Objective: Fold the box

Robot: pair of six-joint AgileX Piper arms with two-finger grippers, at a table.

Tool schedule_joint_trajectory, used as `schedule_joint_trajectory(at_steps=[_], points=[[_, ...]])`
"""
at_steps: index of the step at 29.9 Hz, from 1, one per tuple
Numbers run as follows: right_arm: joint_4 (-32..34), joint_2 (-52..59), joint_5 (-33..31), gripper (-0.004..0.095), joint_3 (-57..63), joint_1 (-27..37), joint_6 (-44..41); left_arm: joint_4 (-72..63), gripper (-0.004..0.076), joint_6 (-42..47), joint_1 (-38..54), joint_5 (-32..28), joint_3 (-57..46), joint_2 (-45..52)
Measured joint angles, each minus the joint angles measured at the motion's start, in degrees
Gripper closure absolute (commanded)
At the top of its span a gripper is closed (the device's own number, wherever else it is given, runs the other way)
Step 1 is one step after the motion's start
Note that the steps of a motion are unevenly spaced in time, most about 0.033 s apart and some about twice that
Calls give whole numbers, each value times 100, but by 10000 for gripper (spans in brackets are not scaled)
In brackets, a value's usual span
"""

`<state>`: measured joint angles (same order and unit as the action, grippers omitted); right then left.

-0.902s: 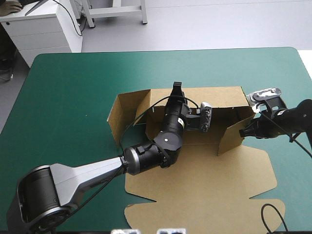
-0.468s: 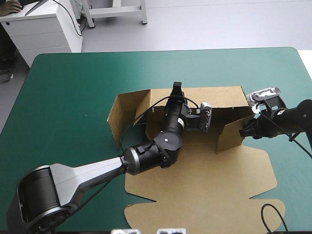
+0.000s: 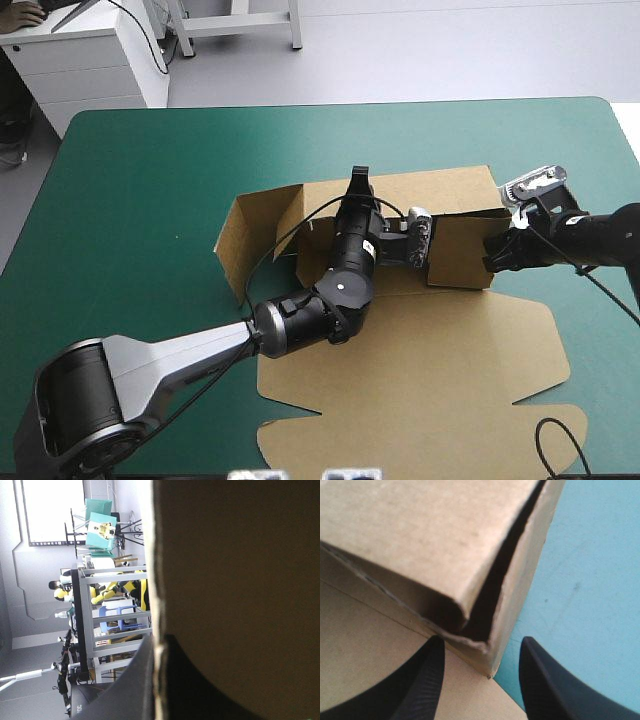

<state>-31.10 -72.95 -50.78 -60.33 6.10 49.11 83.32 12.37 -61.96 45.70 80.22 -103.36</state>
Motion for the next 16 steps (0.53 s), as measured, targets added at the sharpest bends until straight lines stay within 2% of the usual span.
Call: schedule_joint_trajectory(at_steps=[6,13,15,16], points=[[-334,-259,48,473,0,0,200,18,731,6,0,-14,0,0],[-1028,-652,330,476,0,0,750,13,731,-11,0,-106,0,0],[-1136,-745,416,534,0,0,908,13,731,-11,0,-106,0,0],[-1179,-790,472,601,0,0,969,13,731,-11,0,-106,0,0]])
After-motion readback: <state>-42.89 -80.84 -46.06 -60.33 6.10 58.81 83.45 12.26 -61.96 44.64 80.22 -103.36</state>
